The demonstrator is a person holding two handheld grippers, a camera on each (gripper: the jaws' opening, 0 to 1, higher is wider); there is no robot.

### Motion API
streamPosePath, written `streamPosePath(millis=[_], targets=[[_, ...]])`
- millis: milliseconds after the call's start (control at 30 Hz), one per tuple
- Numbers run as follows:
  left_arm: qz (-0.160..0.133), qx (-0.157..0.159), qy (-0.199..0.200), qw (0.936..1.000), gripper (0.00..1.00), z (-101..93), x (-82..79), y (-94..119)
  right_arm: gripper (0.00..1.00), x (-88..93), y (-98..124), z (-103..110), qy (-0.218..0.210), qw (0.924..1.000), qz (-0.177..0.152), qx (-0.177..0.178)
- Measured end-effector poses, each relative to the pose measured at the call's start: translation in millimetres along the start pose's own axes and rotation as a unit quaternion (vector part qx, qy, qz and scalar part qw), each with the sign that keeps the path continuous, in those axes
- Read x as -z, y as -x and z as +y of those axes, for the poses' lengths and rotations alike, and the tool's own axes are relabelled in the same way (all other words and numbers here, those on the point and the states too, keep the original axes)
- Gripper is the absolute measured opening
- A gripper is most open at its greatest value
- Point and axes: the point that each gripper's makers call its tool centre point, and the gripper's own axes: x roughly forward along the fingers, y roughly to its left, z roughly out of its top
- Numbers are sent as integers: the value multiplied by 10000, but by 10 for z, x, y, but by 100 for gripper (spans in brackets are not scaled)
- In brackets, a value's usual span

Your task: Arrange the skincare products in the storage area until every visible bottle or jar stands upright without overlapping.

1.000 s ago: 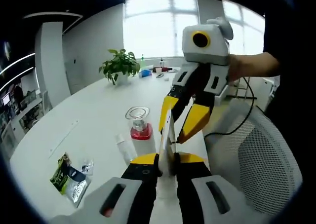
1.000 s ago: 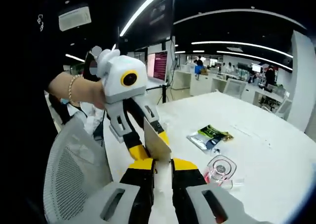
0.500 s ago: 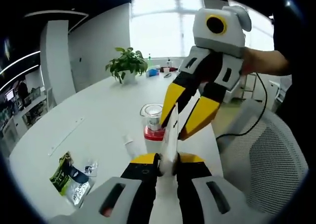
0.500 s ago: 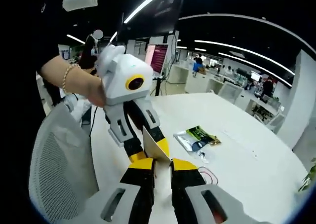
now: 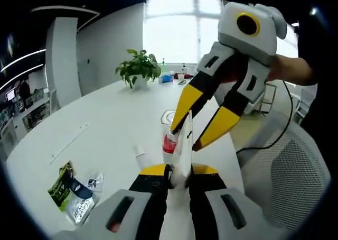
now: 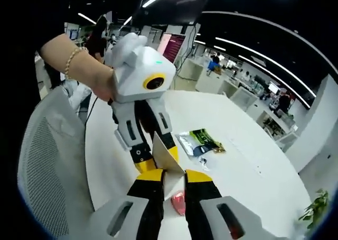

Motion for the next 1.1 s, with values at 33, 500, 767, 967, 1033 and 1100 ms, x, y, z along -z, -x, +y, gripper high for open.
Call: streamPosePath(millis=[33, 500, 767, 967, 1033, 1100], targets=[[1, -3, 12, 10000, 19, -17, -3, 2, 6, -4, 1, -11, 7, 10000, -3, 28], [112, 72, 118, 9998, 19, 25, -17, -58, 14, -6, 149, -160, -229, 9992, -150, 284], [95, 135, 324, 9993, 20, 19, -31, -57, 14, 48, 173, -186, -361, 9987, -113, 333], [175, 159, 354, 9991, 19, -49, -40, -54, 15, 59, 170, -165, -400, 9987, -97, 308], [185, 160, 362, 9990, 19, -57, -44, -49, 16, 59, 171, -162, -400, 9987, -91, 306], [196, 164, 403, 9989, 18, -69, -49, -46, 17, 50, 175, -166, -397, 9987, -101, 318]])
